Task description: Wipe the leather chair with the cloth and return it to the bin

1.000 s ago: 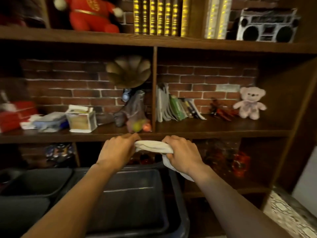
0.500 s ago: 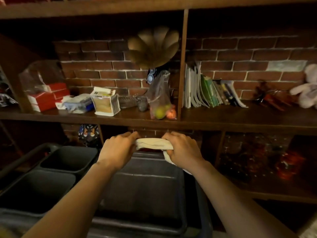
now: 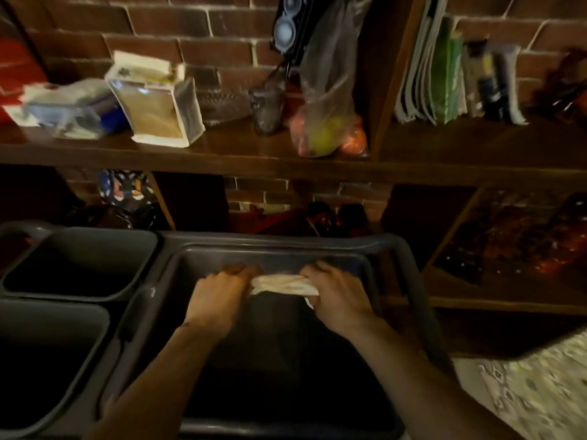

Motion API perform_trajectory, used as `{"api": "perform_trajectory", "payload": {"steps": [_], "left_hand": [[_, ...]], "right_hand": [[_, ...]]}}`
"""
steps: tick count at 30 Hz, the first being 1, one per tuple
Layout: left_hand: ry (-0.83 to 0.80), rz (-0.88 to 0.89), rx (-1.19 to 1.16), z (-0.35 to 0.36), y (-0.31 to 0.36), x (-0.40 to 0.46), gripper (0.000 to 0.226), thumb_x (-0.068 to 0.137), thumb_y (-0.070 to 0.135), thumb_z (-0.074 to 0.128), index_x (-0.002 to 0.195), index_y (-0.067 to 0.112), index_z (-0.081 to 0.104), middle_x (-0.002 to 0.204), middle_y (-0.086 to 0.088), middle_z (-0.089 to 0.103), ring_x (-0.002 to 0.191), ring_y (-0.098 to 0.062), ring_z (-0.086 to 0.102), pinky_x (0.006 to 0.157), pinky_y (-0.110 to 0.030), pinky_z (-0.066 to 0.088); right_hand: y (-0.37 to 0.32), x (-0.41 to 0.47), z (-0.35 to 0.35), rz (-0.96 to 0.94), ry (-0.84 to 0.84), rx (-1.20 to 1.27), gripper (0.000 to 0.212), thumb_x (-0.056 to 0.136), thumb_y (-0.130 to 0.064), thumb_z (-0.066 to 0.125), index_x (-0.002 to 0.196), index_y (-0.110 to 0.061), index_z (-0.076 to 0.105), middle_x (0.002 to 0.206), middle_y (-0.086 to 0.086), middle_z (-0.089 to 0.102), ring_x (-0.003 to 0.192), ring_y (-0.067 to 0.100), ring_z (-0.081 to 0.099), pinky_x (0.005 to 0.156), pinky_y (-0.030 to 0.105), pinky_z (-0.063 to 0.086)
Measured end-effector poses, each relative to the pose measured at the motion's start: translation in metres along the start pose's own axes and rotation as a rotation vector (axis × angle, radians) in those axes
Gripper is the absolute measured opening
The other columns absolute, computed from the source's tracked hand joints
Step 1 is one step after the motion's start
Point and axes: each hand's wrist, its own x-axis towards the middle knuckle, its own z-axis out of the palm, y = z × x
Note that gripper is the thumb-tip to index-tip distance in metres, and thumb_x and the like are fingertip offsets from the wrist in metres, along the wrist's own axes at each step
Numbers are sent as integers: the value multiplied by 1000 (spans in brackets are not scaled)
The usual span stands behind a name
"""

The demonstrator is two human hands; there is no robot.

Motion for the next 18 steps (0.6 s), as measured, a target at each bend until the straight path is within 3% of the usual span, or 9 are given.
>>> {"api": "perform_trajectory", "payload": {"steps": [5, 7, 12, 15, 18], "left_hand": [[-148, -11, 33, 81, -45, 21, 35, 100, 36, 52, 135, 38, 48, 137, 5, 59, 116, -19, 63, 90, -34, 48], [-197, 10, 39, 114, -57, 22, 43, 98, 30, 53, 140, 39, 46, 141, 6, 56, 124, -19, 59, 93, -33, 49], [-439, 94, -96, 178, -79, 9, 63, 102, 33, 48, 158, 34, 20, 165, 7, 23, 151, -16, 23, 116, -32, 29], [-584, 200, -136, 194, -89, 0, 69, 101, 32, 45, 161, 31, 9, 170, 6, -1, 156, -15, 0, 126, -35, 4], [-596, 261, -96, 201, -95, -6, 67, 104, 41, 41, 161, 31, 7, 169, 5, -8, 155, -14, -9, 124, -33, -6]], "right_hand": [[-6, 17, 83, 77, -106, -57, 54, 75, -14, 79, 124, -30, 62, 121, -2, 65, 113, 26, 61, 92, 39, 50], [-5, 13, 116, 120, -179, -70, 64, 75, -12, 76, 133, -30, 58, 126, 0, 63, 117, 28, 58, 94, 39, 48], [1, -9, 173, 237, -460, 4, 71, 89, -13, 64, 151, -36, 38, 159, -4, 37, 145, 25, 32, 115, 37, 31], [1, -18, 183, 234, -585, 45, 72, 93, -32, 64, 156, -37, 29, 166, -2, 24, 153, 23, 20, 121, 39, 22], [0, -22, 182, 231, -687, 28, 80, 93, -61, 55, 159, -36, 18, 170, -3, 7, 156, 25, 2, 125, 49, 12]]}}
